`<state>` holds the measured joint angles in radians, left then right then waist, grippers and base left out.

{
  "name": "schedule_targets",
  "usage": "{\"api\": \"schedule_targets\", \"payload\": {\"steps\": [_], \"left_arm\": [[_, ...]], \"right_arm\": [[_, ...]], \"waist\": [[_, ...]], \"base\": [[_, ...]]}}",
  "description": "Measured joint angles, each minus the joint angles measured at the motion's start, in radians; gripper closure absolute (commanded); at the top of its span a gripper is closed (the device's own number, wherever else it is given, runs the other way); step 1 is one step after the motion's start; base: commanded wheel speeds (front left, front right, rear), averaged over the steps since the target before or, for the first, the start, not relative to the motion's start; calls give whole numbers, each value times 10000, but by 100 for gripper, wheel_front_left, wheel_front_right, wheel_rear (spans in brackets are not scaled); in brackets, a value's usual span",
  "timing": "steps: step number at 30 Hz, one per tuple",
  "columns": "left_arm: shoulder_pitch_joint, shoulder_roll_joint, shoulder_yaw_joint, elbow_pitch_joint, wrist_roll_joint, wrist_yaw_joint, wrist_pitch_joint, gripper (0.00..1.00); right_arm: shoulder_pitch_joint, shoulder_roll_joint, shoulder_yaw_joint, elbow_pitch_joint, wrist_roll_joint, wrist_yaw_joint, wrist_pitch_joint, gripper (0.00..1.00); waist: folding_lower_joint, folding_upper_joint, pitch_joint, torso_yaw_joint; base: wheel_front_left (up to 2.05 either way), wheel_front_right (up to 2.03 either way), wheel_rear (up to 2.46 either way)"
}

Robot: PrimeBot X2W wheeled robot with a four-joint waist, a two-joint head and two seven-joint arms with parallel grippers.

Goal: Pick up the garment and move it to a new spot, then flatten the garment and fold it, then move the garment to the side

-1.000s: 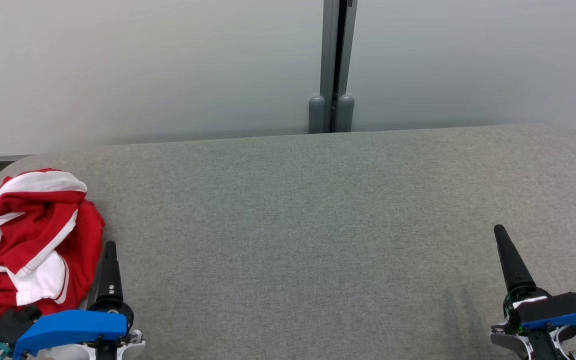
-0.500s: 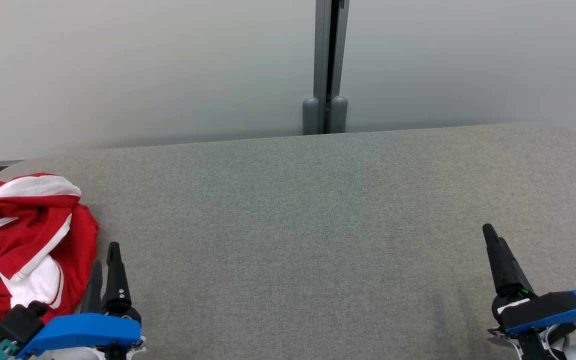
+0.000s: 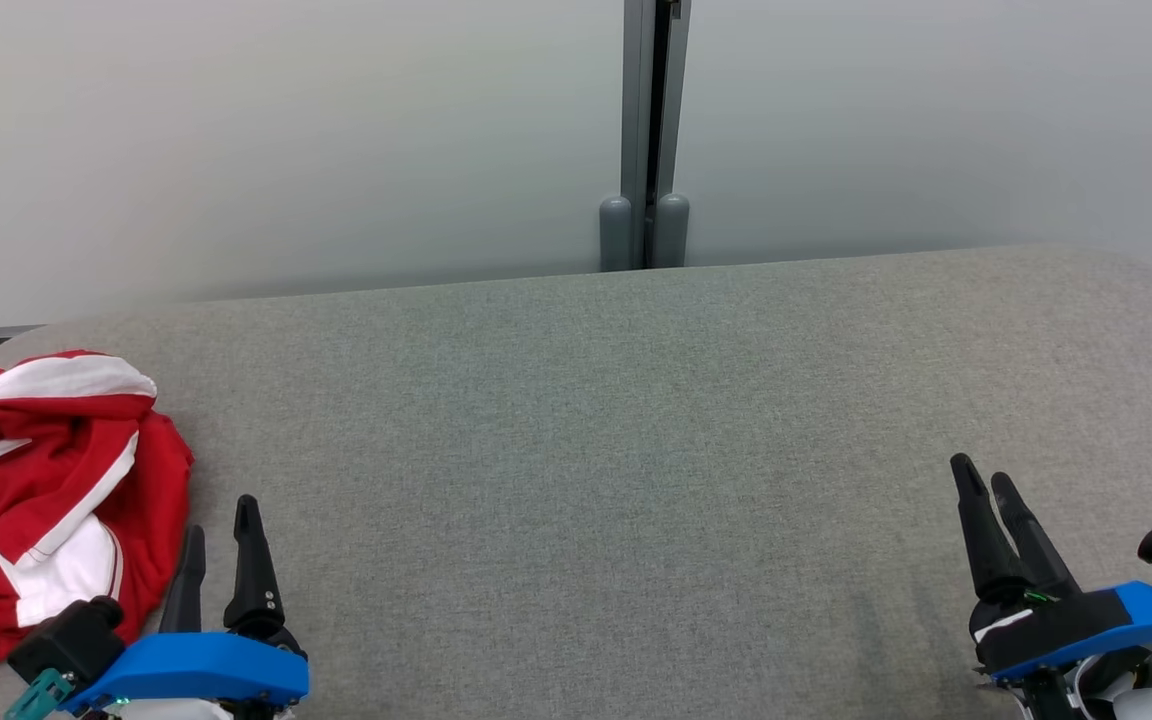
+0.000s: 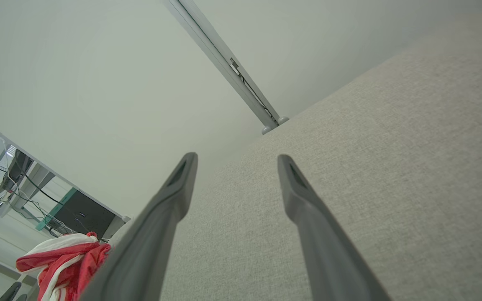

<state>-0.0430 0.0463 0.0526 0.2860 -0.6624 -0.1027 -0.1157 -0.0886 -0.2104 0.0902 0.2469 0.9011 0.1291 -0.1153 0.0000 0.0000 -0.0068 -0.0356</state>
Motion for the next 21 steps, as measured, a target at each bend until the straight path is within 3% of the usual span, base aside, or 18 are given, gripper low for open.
{"api": "schedule_targets", "payload": {"steps": [21], "left_arm": [[66, 527, -351, 550, 2775, 366, -537, 0]], "right_arm": [[-41, -385, 633, 355, -2261, 0, -535, 0]], "waist": [[0, 0, -84, -26]], "base": [[0, 0, 0]]}}
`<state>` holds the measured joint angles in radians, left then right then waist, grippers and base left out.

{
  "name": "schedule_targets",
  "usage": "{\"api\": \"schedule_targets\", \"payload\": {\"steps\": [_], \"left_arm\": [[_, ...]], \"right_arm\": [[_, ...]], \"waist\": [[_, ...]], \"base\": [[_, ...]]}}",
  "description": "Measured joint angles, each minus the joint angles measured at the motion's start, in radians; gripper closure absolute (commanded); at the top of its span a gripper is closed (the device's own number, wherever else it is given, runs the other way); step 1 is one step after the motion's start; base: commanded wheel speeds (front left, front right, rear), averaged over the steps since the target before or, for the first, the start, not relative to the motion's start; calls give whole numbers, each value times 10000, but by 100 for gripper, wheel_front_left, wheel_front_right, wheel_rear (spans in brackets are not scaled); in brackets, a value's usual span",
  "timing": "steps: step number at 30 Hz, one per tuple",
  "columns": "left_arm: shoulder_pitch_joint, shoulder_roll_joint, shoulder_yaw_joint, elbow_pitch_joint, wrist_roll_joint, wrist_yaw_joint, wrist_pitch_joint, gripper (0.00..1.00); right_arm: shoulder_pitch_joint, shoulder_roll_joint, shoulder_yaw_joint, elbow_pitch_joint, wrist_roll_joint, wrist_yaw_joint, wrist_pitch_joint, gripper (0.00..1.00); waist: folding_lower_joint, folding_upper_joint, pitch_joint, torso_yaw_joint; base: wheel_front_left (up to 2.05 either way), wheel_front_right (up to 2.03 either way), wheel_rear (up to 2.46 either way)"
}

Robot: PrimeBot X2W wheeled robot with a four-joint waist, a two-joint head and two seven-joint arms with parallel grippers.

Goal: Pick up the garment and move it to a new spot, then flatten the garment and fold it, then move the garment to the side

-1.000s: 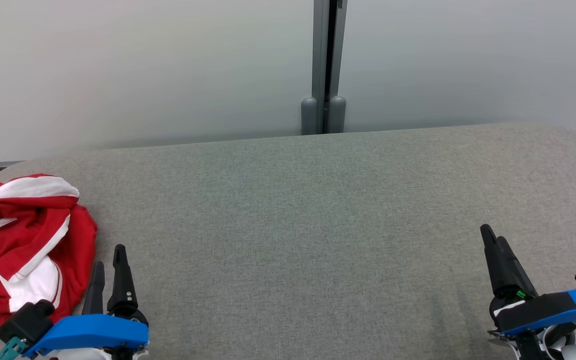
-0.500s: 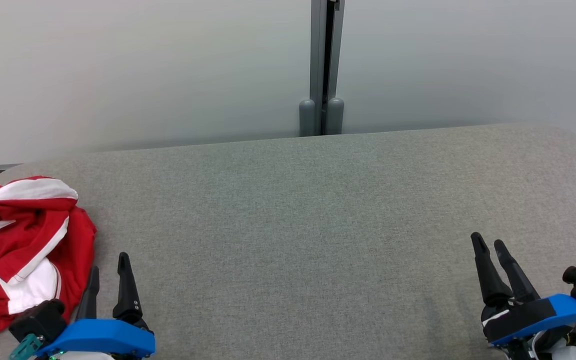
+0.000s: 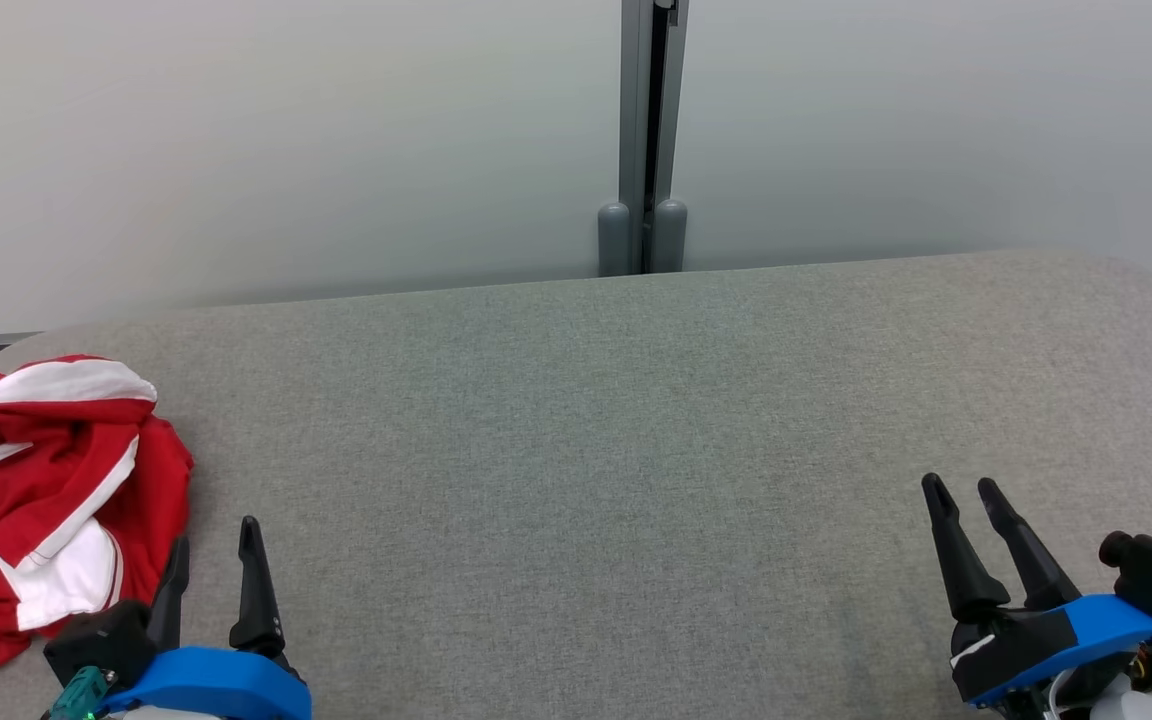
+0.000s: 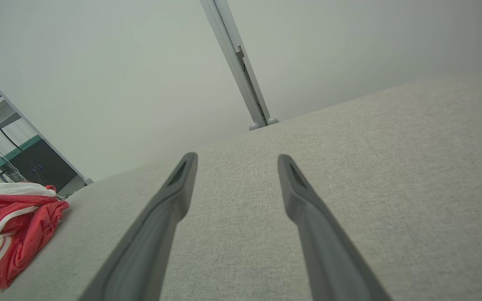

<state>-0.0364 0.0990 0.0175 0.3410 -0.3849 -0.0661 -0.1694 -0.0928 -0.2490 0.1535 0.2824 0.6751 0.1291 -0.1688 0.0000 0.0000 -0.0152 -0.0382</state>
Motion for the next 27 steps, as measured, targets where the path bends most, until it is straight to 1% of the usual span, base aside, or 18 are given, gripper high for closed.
{"api": "schedule_targets", "payload": {"steps": [7, 16, 27], "left_arm": [[47, 238, -165, 71, 721, 140, -176, 0], [90, 368, -309, 155, 1461, 295, -359, 0], [287, 251, -232, 194, 2104, 585, -577, 0]], "right_arm": [[-46, -109, 69, 31, -650, 2, -180, 0], [-86, -232, 188, 182, -1335, 2, -353, 0], [-118, -123, 242, 453, -1921, 13, -577, 0]], "waist": [[0, 0, -4, -33], [0, 0, -6, -49], [0, 0, -18, -86]], "base": [[0, 0, 0], [0, 0, 0], [0, 0, 0]]}}
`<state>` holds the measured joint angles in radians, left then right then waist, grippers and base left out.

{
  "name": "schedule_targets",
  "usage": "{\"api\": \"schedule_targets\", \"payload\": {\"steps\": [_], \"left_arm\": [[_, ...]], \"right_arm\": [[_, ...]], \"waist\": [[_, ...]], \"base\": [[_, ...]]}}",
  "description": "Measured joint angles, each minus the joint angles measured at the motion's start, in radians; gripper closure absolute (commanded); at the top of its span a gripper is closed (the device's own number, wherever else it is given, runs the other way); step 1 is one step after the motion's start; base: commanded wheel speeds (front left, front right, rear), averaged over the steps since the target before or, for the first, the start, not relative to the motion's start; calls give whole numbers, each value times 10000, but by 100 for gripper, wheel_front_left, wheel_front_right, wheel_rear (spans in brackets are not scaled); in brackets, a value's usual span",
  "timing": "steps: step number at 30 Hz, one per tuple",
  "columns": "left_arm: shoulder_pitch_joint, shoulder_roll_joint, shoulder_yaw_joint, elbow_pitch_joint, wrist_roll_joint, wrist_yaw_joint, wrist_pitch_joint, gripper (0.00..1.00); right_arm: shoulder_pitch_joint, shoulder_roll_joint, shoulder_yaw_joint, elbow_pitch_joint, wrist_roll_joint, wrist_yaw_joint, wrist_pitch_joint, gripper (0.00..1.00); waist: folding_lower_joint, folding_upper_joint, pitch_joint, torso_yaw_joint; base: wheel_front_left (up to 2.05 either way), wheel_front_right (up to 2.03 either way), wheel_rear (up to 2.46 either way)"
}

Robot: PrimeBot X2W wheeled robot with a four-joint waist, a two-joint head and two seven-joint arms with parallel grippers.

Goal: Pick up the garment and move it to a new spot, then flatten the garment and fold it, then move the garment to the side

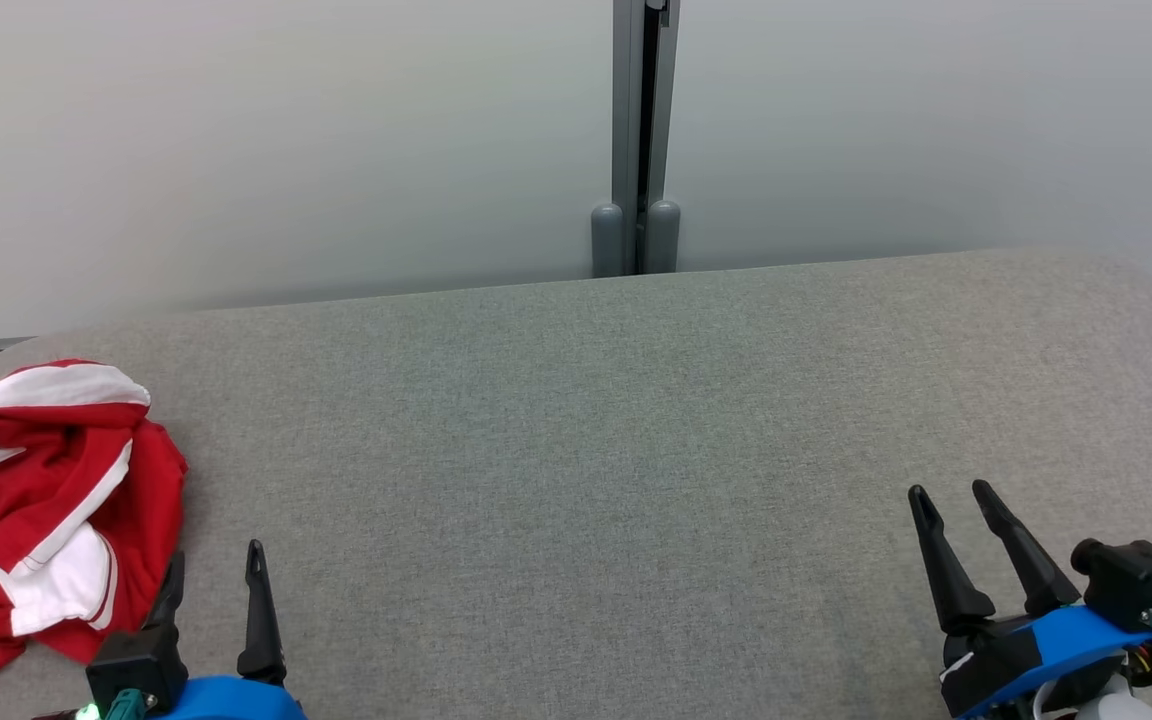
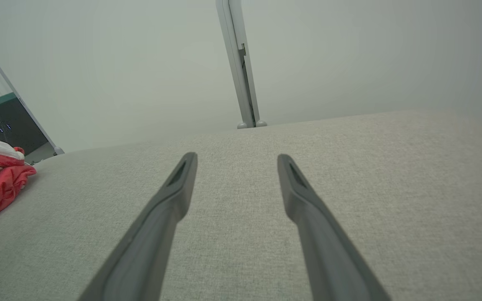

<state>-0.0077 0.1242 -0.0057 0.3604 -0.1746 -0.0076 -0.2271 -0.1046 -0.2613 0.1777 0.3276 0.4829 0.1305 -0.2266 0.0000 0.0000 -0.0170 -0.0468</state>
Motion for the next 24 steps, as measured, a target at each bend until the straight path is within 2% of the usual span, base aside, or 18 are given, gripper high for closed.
{"api": "schedule_targets", "payload": {"steps": [8, 16, 24], "left_arm": [[144, -178, 322, 40, 397, 251, -140, 0], [198, -173, 221, 100, 1087, -79, -303, 0], [198, -194, 282, 128, 1383, -81, -347, 0]], "right_arm": [[3, 119, -240, 230, -372, 0, -157, 0], [1, 109, -249, 477, -859, 0, -303, 0], [-72, 98, -261, 539, -1043, 0, -345, 0]], "waist": [[0, 0, -15, -44], [0, 0, -26, -80], [0, 0, -13, -86]], "base": [[0, 0, 0], [0, 0, 0], [0, 0, 0]]}}
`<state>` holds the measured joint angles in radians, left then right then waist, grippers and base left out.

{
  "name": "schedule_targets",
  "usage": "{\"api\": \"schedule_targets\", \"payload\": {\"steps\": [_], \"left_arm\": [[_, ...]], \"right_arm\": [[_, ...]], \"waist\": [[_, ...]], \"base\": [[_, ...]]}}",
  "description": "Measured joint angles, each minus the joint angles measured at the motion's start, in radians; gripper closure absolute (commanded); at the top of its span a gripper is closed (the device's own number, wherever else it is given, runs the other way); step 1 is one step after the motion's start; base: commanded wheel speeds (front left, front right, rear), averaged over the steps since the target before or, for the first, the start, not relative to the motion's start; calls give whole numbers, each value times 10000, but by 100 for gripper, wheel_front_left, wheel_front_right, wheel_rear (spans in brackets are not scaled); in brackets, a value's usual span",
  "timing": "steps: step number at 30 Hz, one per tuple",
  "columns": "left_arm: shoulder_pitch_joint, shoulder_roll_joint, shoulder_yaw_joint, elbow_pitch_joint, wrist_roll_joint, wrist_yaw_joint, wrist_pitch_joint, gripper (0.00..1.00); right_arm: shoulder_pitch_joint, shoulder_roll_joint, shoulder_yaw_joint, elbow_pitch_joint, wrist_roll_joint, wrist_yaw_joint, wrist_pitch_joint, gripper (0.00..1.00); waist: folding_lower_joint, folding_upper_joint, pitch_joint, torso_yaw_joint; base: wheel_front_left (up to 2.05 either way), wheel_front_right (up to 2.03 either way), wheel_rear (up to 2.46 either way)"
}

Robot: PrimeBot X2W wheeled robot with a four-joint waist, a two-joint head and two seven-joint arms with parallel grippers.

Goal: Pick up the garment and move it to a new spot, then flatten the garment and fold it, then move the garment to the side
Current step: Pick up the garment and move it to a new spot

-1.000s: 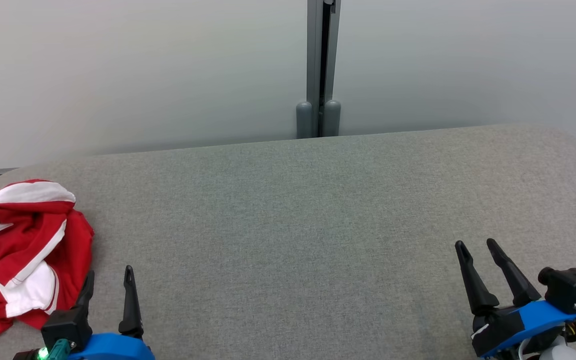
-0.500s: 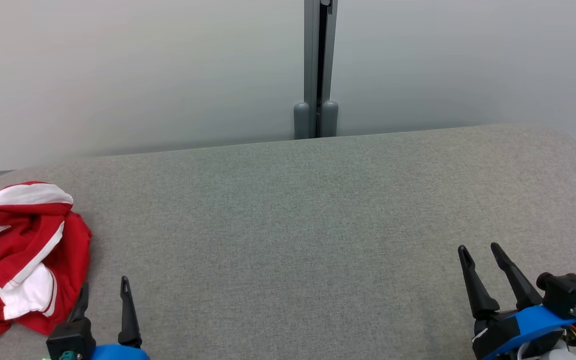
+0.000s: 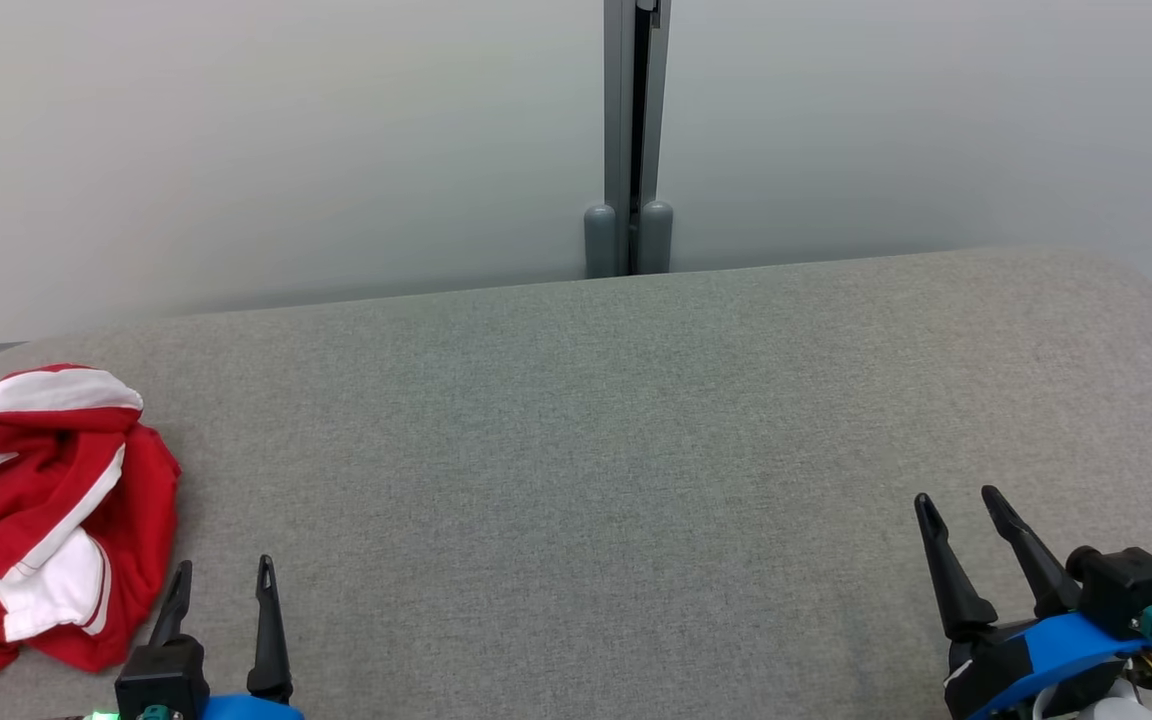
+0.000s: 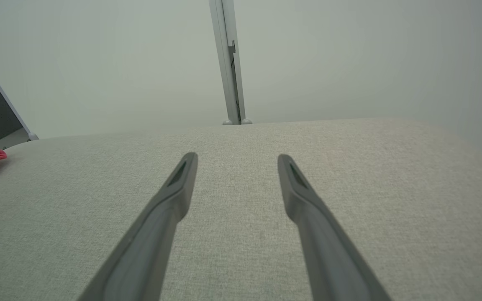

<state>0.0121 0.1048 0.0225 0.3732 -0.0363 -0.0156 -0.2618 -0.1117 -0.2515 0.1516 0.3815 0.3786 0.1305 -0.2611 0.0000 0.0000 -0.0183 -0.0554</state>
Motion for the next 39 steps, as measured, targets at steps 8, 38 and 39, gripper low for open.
{"api": "schedule_targets", "payload": {"steps": [8, 38, 39], "left_arm": [[-14, -136, 0, 25, 19, -13, -2, 0], [530, -54, 1018, 198, -180, -25, -12, 0], [523, -77, 1051, 201, -226, -29, -12, 0]], "right_arm": [[0, -65, 240, -130, 46, 0, -2, 0], [9, 288, 1239, 29, 290, 2, -15, 0], [6, 280, 1290, 10, 293, 2, -15, 0]], "waist": [[0, 0, 89, 512], [0, 0, 257, 4861], [0, 0, 297, 4815]], "base": [[0, 0, 0], [0, 0, 0], [0, 0, 0]]}}
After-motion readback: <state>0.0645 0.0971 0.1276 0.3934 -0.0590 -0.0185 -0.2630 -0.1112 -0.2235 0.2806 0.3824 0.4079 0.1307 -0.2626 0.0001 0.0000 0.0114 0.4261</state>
